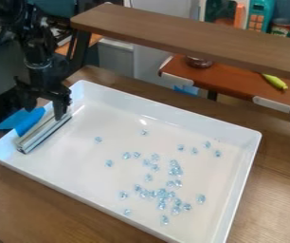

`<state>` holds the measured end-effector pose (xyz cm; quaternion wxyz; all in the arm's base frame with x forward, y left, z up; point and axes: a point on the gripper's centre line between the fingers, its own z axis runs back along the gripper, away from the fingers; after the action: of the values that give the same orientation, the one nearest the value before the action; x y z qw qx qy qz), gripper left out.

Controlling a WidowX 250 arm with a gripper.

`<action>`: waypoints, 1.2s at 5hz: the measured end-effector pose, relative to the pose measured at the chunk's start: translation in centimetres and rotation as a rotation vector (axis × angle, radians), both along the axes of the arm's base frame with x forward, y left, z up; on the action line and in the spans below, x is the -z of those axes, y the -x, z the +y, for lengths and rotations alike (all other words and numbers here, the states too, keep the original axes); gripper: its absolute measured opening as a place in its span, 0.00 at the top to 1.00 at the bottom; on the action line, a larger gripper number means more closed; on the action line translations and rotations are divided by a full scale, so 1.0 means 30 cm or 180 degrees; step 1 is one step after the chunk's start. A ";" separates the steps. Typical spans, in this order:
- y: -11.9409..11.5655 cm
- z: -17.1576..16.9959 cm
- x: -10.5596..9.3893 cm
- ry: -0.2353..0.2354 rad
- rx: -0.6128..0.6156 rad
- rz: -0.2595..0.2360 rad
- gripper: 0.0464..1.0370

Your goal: Sweep into pile

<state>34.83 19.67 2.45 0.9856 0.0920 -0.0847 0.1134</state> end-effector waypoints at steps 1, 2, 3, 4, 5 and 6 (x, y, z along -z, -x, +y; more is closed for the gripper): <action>0.013 -0.008 0.049 0.0065 -0.0003 0.0104 0.04; 0.017 -0.014 0.056 0.0090 0.0048 0.0112 0.04; 0.030 -0.022 0.069 0.0112 0.0091 0.0156 0.04; 0.027 -0.022 0.066 0.0115 0.0107 0.0146 0.04; 0.029 -0.019 0.066 0.0098 0.0078 0.0155 0.04; 0.027 -0.008 0.073 0.0050 0.0064 0.0194 0.07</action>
<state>34.02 19.43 0.27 0.9895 0.0869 -0.0547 0.1014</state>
